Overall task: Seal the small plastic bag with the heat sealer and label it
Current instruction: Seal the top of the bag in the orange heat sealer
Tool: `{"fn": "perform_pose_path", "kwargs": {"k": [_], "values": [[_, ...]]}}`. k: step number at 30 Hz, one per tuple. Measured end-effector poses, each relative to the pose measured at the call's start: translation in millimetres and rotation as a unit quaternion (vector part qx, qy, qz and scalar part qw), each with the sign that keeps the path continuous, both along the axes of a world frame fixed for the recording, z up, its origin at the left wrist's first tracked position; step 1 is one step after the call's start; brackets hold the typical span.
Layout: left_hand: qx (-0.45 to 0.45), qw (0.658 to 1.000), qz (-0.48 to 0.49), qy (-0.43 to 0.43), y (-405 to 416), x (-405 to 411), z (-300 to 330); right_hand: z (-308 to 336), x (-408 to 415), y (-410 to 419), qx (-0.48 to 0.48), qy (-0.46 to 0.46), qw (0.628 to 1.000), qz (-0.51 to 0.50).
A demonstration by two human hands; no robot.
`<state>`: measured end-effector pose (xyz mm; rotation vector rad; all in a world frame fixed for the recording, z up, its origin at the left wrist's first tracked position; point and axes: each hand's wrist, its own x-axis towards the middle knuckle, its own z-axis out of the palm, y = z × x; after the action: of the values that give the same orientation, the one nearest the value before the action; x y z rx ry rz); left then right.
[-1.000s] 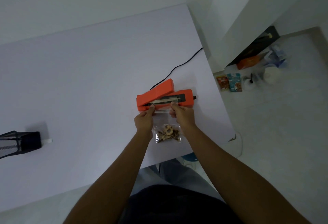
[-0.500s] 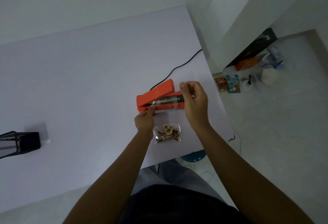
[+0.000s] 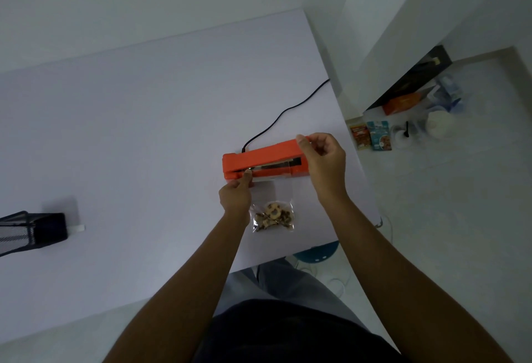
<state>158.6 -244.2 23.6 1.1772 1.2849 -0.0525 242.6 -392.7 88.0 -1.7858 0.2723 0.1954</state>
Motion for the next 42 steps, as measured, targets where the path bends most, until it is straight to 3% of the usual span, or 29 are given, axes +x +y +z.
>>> {"fn": "perform_pose_path", "kwargs": {"k": [11,25,42], "values": [[0.005,1.000,-0.011,-0.011,1.5,0.9,-1.9,-56.0,7.6,-24.2,-0.001,0.106,0.992,-0.069],[-0.003,1.000,-0.005,-0.005,4.7,2.6,-2.8,-73.4,10.0,-30.6,0.055,0.200,0.975,-0.077],[-0.011,1.000,0.000,-0.010,4.5,1.2,-4.4,-75.5,13.0,-34.5,0.032,0.185,0.980,-0.063]]}}
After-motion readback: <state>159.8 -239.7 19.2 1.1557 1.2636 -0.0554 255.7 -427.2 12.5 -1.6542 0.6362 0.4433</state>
